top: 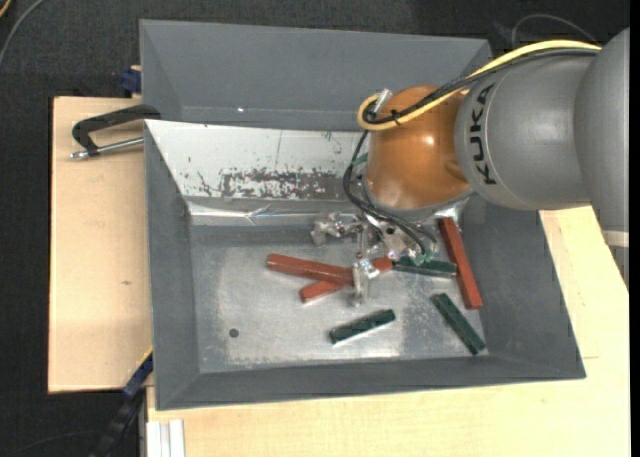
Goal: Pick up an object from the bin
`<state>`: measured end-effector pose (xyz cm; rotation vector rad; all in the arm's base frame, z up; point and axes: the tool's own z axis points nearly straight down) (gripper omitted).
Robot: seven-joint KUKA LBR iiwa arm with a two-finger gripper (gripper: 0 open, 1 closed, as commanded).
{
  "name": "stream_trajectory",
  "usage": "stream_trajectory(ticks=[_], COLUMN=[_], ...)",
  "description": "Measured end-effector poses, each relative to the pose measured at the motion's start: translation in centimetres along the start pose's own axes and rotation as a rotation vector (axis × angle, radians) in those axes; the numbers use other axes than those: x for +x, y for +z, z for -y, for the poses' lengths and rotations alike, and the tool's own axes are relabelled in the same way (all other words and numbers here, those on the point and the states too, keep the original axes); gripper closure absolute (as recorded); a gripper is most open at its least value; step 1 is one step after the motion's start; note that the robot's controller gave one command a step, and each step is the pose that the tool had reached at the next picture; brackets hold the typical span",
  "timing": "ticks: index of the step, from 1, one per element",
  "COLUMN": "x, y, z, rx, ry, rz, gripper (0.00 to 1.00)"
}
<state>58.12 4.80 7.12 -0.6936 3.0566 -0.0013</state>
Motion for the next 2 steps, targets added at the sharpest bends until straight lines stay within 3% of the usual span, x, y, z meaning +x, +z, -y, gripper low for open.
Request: stream_trajectory(ticks=[1,2], x=[0.0,-0.8], y=[0.0,-14.6], z=[-0.2,-1.0], rx=[-0.003,0.002], ry=[0.000,-0.018], rz=[-0.001,0.009], gripper=[1.00,1.00])
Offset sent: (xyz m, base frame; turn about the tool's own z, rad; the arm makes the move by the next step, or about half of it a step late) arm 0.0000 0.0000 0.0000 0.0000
